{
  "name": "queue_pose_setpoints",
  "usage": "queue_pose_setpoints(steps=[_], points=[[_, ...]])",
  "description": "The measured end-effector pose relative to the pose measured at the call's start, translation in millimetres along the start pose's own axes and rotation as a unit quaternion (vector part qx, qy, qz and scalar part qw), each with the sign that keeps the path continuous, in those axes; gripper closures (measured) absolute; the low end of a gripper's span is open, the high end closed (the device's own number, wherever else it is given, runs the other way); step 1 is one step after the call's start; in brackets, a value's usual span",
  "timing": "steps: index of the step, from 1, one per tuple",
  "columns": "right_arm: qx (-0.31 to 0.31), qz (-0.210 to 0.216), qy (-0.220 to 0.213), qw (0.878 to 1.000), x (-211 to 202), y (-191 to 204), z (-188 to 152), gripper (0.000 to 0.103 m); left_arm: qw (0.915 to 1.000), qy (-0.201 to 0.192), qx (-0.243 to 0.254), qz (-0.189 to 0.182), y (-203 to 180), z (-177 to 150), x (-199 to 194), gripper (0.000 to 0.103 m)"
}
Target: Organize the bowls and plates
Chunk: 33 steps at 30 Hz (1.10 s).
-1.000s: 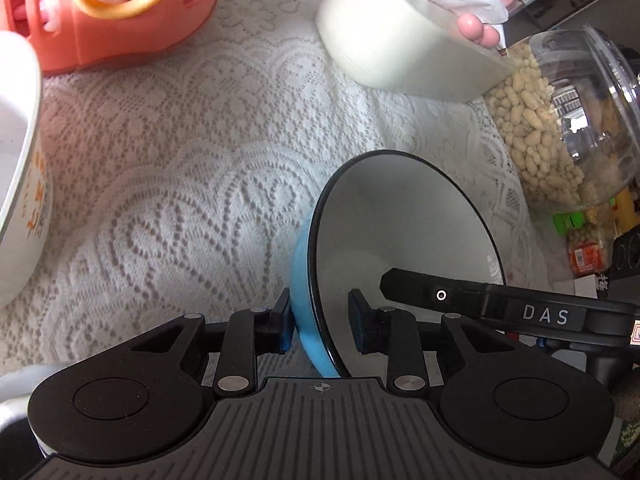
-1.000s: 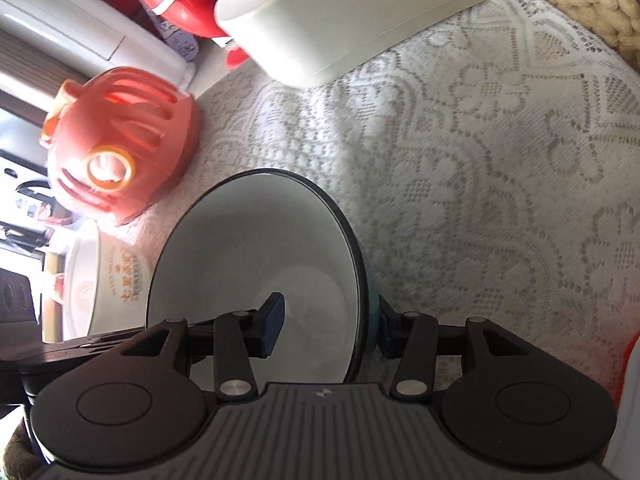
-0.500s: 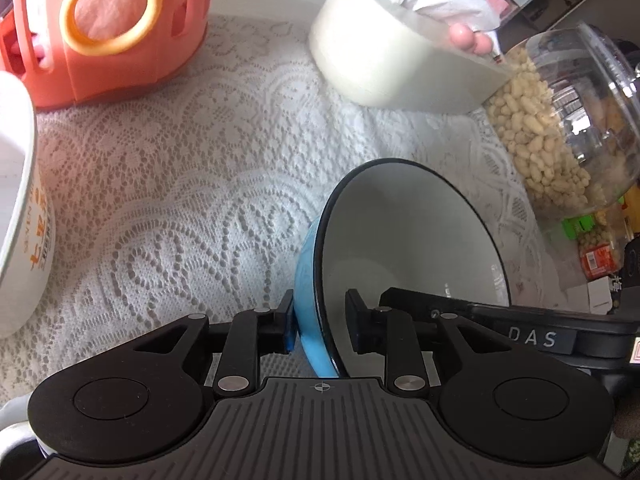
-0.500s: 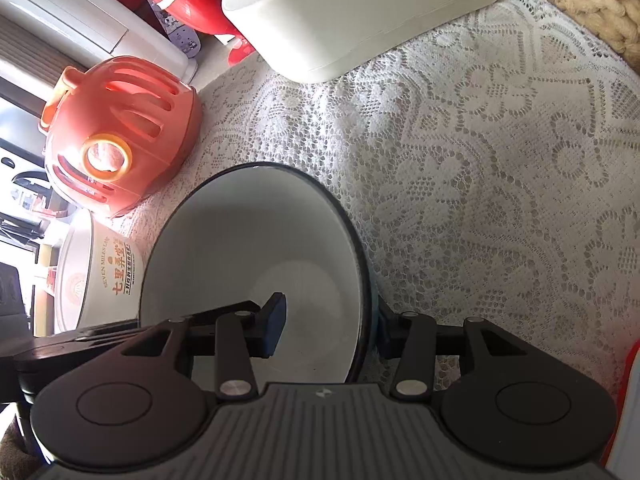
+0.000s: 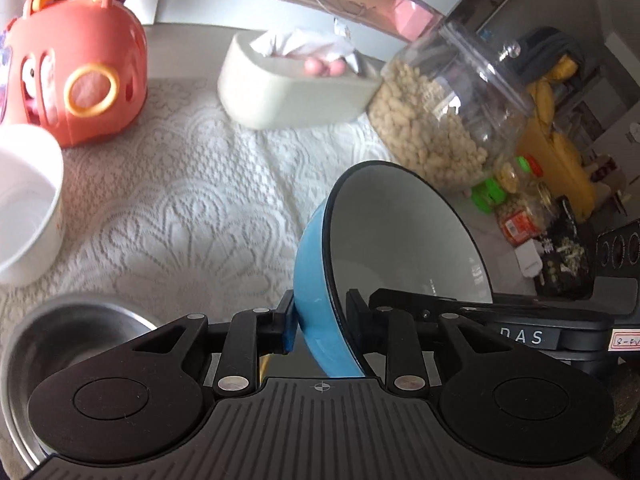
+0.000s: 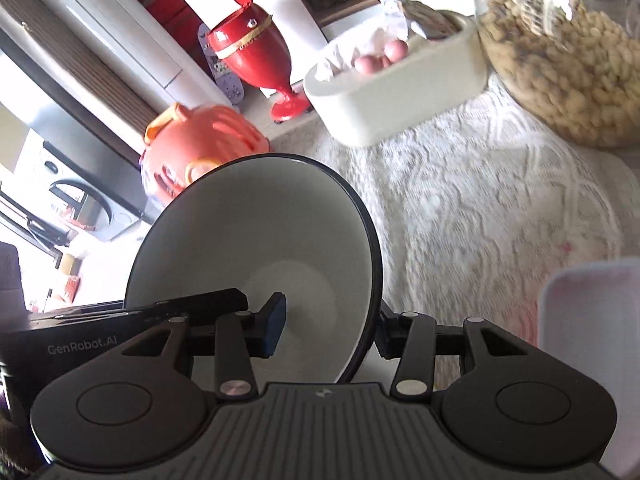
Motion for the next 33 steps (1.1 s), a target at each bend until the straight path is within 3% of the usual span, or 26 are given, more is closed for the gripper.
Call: queue_pose_setpoints(steps=[5, 10, 17, 24, 27, 28, 31, 33], points=[[-0.012, -0.02, 0.03, 0.999, -8.1, -14.5, -47.5, 0.057, 0.9976, 0.065, 0.023, 0.013, -5.1, -44.8, 19.4, 0.074], [-0.003, -0.03, 0.051, 0.998, 0.8, -28.9, -79.0, 0.057, 0.9953, 0.082, 0.037, 0.034, -4.0, -62.9, 32.4, 0.074], [-0.05, -0.049, 0.012, 0.997, -0.8, -20.0, -90.6, 0.058, 0.9948, 0.076, 0.043, 0.054, -2.1, -59.3, 22.8, 0.075], [-0.051, -0.043, -0.003, 0.998, -12.4, -22.8, -86.0, 0.058, 0.9913, 0.009, 0.1, 0.085, -9.6, -37.4, -4.6, 0.076], [-0.059, -0.051, -0.031, 0.996, -24.4, -22.1, -85.0, 0.058, 0.9859, 0.017, 0.125, 0.11, -12.1, -33.5, 8.5, 0.076], [-0.066, -0.062, -0.044, 0.995, -28.7, -20.7, -85.1, 0.058, 0.9859, 0.025, 0.124, 0.109, -10.7, -33.1, 14.0, 0.069], [-0.097, -0.108, -0.086, 0.986, -39.3, -17.3, -87.3, 0.054, 0.9871, 0.048, 0.114, 0.101, -6.9, -34.2, 31.3, 0.073], [-0.083, -0.111, -0.083, 0.987, -38.4, -23.1, -89.3, 0.049, 0.9882, 0.063, 0.102, 0.095, -2.0, -36.4, 43.3, 0.073]])
Point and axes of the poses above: each gripper's, at about its wrist camera, not at the fingertips, and x roughly the way its jaws point, y to its left, z to its top, the point moved 1 cm from there along x, roughly the way its jaws point, and after that the axes turned 7 degrees about -y, right-handed, at the moved point
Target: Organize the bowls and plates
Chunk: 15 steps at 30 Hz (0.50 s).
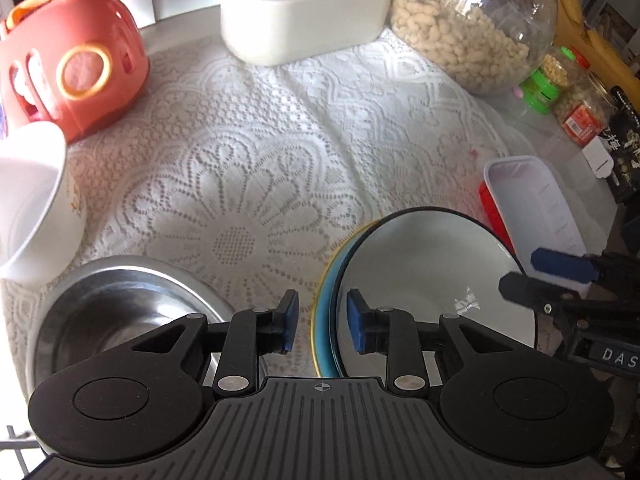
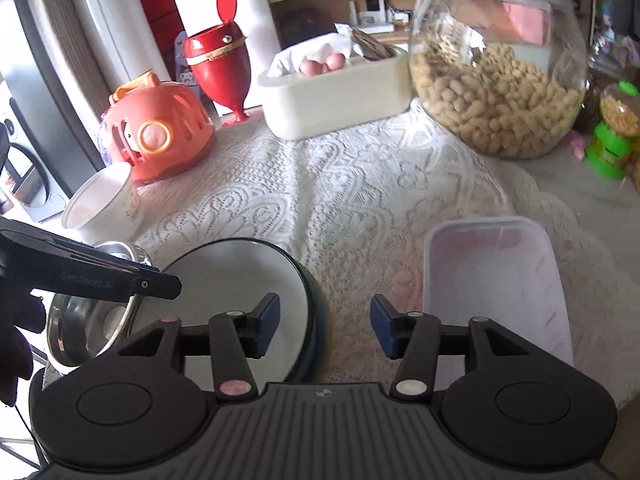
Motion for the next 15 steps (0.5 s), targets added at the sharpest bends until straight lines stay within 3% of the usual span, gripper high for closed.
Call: queue_pose_setpoints(steps=[3, 7, 9, 15], points=[[0.066, 0.03, 0.057, 0.996, 19.3, -13.7, -13.5, 0.048, 0.9987, 0.025, -0.035, -0.028, 6.9, -2.4, 16.4, 0.073], [0.136, 0.101, 0.13, 0.977, 48.3, -15.2, -37.3, 0.048, 0.9975, 0.036, -0.049, -0.034, 9.2, -6.8, 25.8, 0.074], [0.154, 0.122, 0.138, 0.971, 55.6, -10.8, -39.4, 0.045, 0.997, 0.038, -0.055, -0.038, 11.1, -5.9, 26.7, 0.074], [0.12, 0.094, 0.119, 0.981, 65.1, 2.7, -31.9, 0.044, 0.9969, 0.017, -0.063, -0.045, 19.9, 1.9, 21.7, 0.074]])
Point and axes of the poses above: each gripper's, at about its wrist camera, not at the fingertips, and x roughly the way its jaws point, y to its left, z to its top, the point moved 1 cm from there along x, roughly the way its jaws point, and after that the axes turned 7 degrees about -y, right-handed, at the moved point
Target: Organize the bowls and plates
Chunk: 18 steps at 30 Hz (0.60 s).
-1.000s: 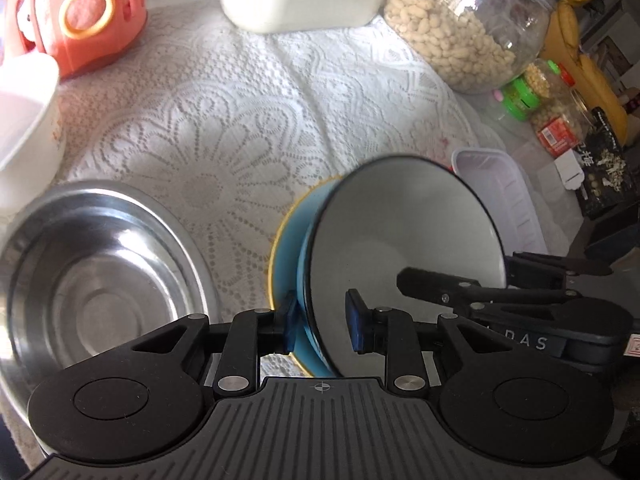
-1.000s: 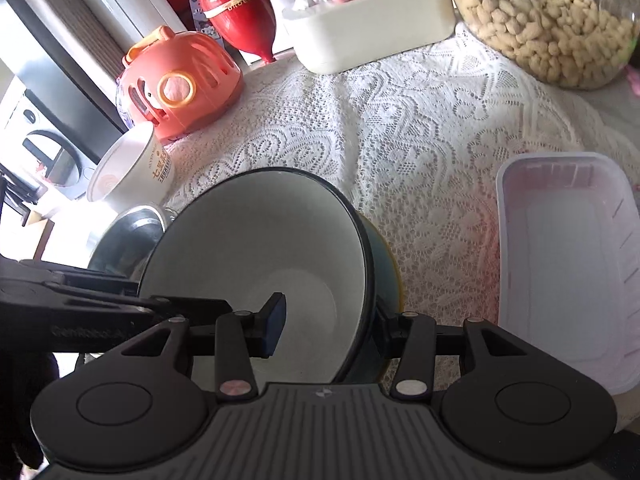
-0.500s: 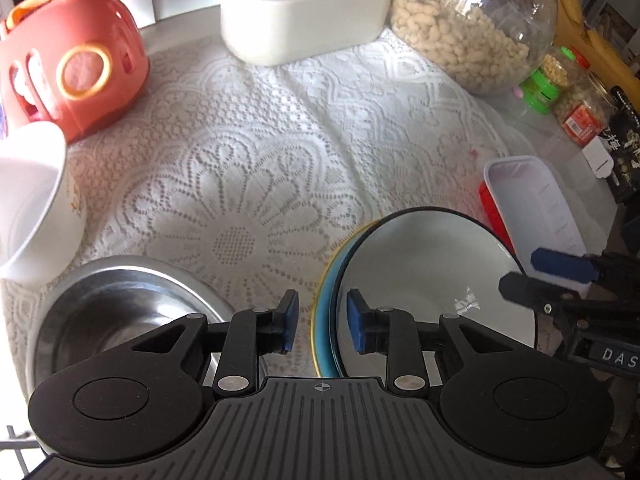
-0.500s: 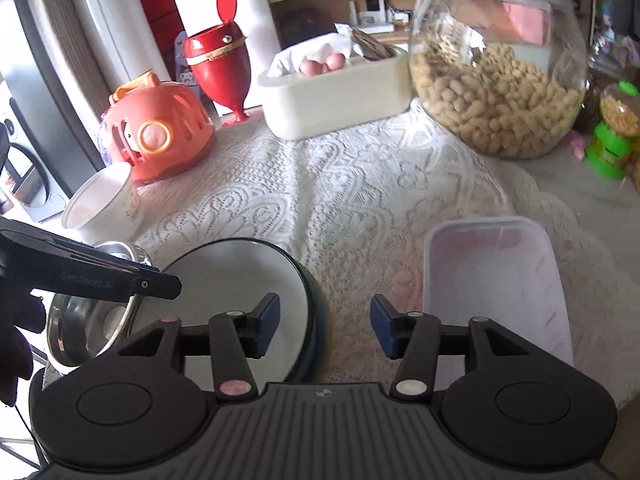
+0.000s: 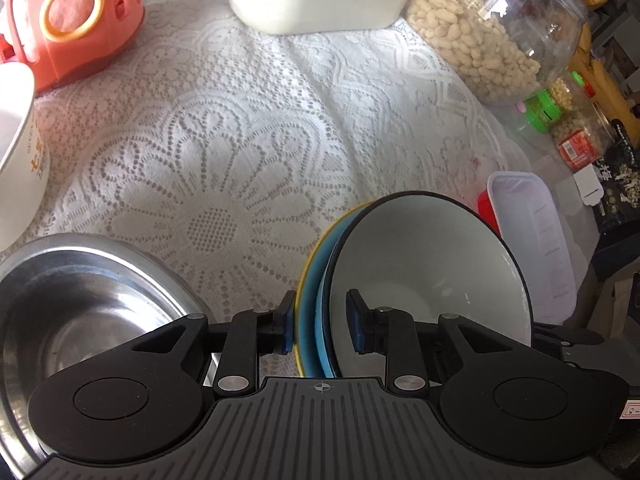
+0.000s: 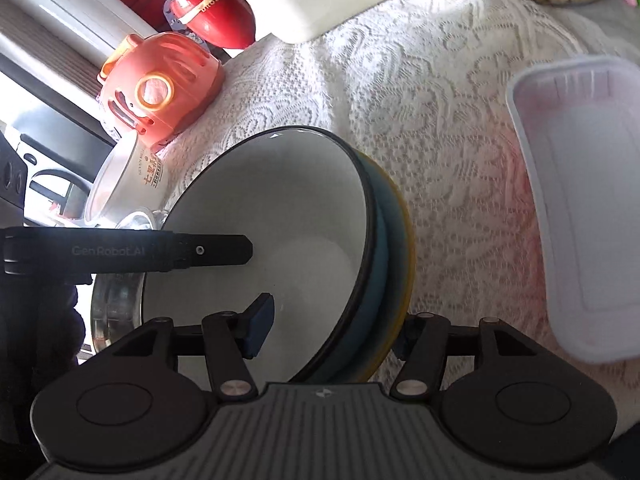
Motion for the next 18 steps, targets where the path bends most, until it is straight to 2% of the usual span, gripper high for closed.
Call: queue_pose_setpoints(steps=[6, 9, 11, 13, 16, 18], points=[[-0.022, -0.008, -0.002, 1.0, 7.4, 4.3, 5.2, 0.044, 0.9999, 0.007, -0.008, -0.008, 5.2, -0.7, -1.2, 0.074], [-0.049, -0.027, -0.002, 0.998, 0.6, 10.3, 5.4, 0.045, 0.9995, -0.009, -0.002, -0.031, 12.3, 3.3, -24.5, 0.074], [-0.07, -0.042, -0.015, 0.997, -13.2, 16.1, 10.5, 0.045, 0.9978, -0.033, 0.001, -0.057, 22.5, 11.4, -52.1, 0.075], [-0.103, -0.07, -0.039, 0.991, -30.9, 25.9, 20.2, 0.045, 0.9957, -0.065, 0.005, -0.066, 35.2, 22.2, -80.8, 0.075], [-0.152, -0.113, -0.065, 0.98, -50.1, 47.3, 38.1, 0.045, 0.9915, -0.126, 0.004, -0.032, 65.5, 40.5, -121.9, 0.075], [-0.188, -0.141, -0.078, 0.969, -55.5, 67.3, 54.6, 0.045, 0.9867, -0.161, -0.024, -0.006, 96.9, 50.6, -140.7, 0.075]])
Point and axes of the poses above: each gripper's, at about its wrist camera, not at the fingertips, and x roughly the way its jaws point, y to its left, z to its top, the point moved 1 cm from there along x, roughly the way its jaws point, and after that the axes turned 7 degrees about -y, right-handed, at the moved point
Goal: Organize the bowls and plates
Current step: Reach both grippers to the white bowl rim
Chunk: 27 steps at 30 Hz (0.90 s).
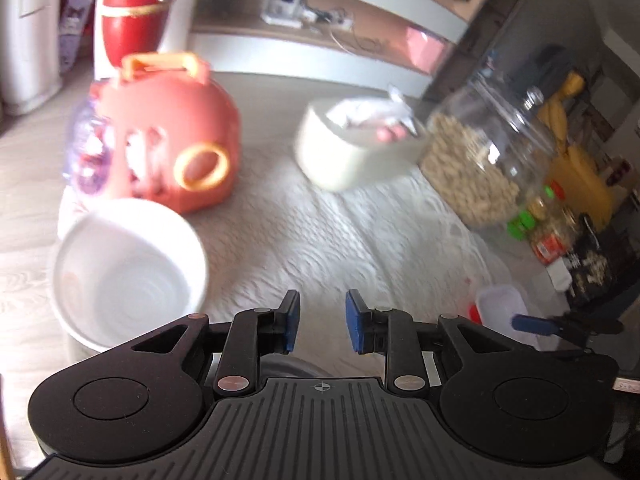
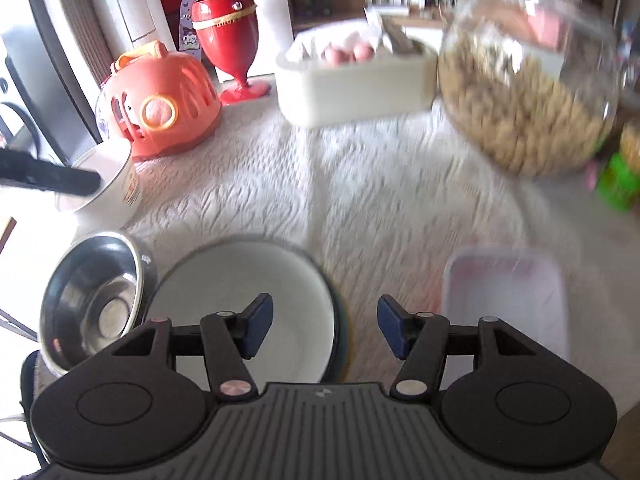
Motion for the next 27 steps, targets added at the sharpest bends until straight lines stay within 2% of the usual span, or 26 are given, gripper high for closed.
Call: queue_pose_setpoints(steps=[3, 5, 7, 9, 11, 16, 19, 21, 22, 23, 25, 27], points=[[-0.04, -0.025, -0.014, 0.999, 1.9, 28.6, 38.3, 0.044, 0.9967, -0.031, -0.067, 0.033, 59.0, 13.3, -15.9, 0.075], [-0.065, -0.023, -0.016, 0.997, 11.4, 54.7, 65.5, 0.035, 0.9911, -0.036, -0.111, 0.064, 98.3, 16.5, -19.3, 0.074], [-0.08, -0.012, -0.01, 0.997, 28.2, 84.0, 88.9, 0.033, 0.9877, -0.018, -0.125, 0.092, 124.3, 20.1, -13.4, 0.074], [-0.086, 0.007, -0.002, 0.996, 47.2, 111.6, 107.7, 0.033, 0.9789, -0.02, -0.159, 0.127, 145.8, 18.7, -8.7, 0.074], [-0.083, 0.031, 0.014, 0.996, 70.3, 144.2, 122.7, 0.03, 0.9758, -0.017, -0.178, 0.126, 157.3, 19.3, -3.6, 0.074], [-0.077, 0.084, 0.073, 0.991, 119.9, 207.9, 140.2, 0.029, 0.9763, -0.001, -0.164, 0.141, 163.1, 13.4, 4.1, 0.074], [-0.068, 0.077, 0.079, 0.992, 149.4, 229.3, 135.5, 0.03, 0.9752, 0.015, -0.153, 0.159, 164.1, 4.1, 16.1, 0.074], [-0.048, 0.062, 0.101, 0.992, 173.1, 234.4, 127.3, 0.043, 0.9752, 0.02, -0.154, 0.158, 165.1, -0.8, 23.7, 0.074], [-0.032, 0.067, 0.122, 0.99, 182.9, 234.1, 119.5, 0.064, 0.9763, 0.019, -0.157, 0.148, 165.1, -2.2, 26.0, 0.076], [-0.017, 0.081, 0.146, 0.986, 190.0, 231.8, 114.1, 0.077, 0.9775, 0.017, -0.16, 0.136, 164.1, -2.8, 26.9, 0.077], [0.012, 0.112, 0.169, 0.979, 193.8, 226.8, 108.9, 0.078, 0.9798, 0.011, -0.16, 0.12, 157.6, -3.2, 25.6, 0.079], [0.004, 0.112, 0.149, 0.982, 182.7, 221.4, 108.7, 0.079, 0.9832, -0.005, -0.149, 0.105, 144.3, -3.8, 21.8, 0.08]])
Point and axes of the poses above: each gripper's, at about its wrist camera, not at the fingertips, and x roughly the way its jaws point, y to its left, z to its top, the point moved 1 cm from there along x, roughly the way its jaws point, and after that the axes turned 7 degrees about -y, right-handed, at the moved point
